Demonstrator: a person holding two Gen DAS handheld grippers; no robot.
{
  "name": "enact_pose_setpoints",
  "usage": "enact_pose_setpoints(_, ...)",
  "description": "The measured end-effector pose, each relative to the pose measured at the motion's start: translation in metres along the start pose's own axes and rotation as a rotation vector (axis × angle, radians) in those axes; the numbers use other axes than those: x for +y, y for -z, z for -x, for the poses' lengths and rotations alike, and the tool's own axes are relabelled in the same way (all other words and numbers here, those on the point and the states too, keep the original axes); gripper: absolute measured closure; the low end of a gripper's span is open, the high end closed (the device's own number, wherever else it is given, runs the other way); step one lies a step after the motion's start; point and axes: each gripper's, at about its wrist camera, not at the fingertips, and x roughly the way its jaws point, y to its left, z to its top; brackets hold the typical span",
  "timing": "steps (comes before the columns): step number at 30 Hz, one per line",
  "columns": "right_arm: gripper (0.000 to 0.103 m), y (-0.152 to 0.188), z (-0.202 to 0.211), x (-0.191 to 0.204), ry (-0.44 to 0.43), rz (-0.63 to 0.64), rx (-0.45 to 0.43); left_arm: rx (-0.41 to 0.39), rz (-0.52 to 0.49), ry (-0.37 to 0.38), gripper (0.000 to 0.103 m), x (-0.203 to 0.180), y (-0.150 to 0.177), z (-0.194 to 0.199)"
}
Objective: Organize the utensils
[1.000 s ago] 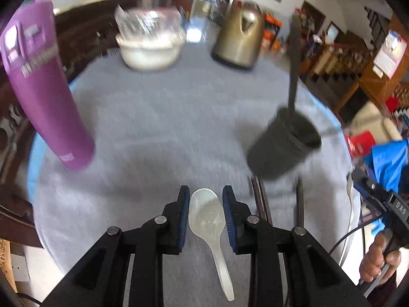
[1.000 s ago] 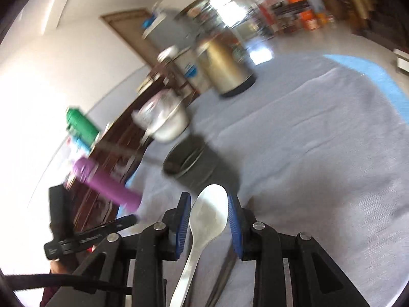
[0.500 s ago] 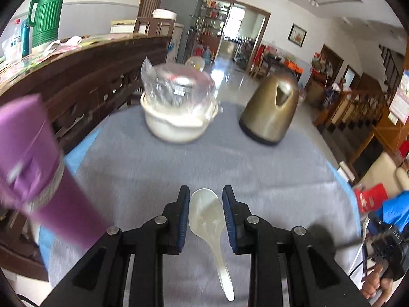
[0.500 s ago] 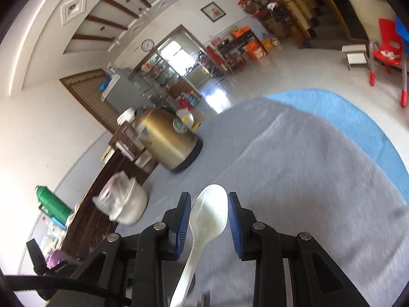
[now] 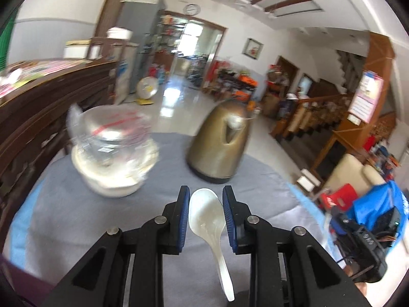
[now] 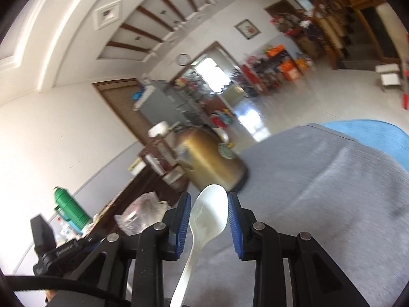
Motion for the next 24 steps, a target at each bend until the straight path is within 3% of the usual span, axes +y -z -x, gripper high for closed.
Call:
enact_pose_setpoints(7,0.072,0.0,-0.013,0.019,-0.13,0.08,0.033,-0.004,-0.104,0.151,0.076,-0.033,-0.001,-0.006)
enact_pose_setpoints(14,0.072,-0.003,-0.015,0.012,-0.148,0.083,0.071,0.071,-0.232,0.286,0.076,-0.057,0.009,-0.012)
enact_pose_setpoints(18,0.072,-0.01,0.004,0.021,-0.149,0.117,0.029,0.086,-0.299,0.274,0.075,-0.07,0.016,-0.012)
enact_pose_setpoints(21,0.072,-0.021,0.03,0.039,-0.118,0.2,-0.044,0.087,-0.333,0.234,0.075,-0.075,0.021,-0.014)
enact_pose_setpoints(24,0.072,-0.032,0.058,0.061,-0.088,0.286,-0.13,0.102,-0.328,0.24,0.075,-0.075,0.024,-0.017)
